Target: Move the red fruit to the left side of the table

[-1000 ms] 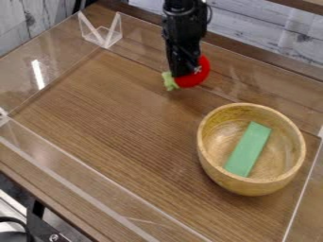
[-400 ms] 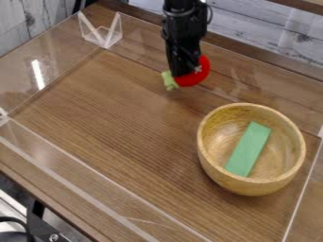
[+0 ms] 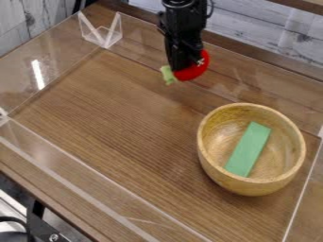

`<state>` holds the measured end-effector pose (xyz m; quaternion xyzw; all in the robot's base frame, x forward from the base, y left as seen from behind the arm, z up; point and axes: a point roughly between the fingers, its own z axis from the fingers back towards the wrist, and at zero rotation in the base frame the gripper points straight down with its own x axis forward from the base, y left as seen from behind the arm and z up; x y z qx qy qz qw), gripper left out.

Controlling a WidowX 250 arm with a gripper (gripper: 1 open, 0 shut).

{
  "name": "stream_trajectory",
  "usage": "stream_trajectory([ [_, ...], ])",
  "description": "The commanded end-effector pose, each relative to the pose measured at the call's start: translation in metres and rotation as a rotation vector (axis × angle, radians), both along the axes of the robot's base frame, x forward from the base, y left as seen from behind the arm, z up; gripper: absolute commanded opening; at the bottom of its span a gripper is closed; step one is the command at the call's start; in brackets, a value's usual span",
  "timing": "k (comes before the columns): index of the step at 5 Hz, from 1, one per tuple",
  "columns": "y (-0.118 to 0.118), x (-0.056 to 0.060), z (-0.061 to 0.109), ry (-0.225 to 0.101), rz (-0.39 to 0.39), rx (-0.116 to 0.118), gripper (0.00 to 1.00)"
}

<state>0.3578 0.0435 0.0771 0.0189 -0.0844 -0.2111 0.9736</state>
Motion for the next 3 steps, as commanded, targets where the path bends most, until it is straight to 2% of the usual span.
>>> stream_trajectory([
  [1, -0.001, 0.017, 0.012, -0.045, 0.048, 0.005, 0.0],
  [2, -0.003, 0.019, -0.006, -0.032, -0.009, -0.002, 0.0],
  [3, 0.008, 0.01, 0.018, -0.074, 0.062, 0.003, 0.0],
])
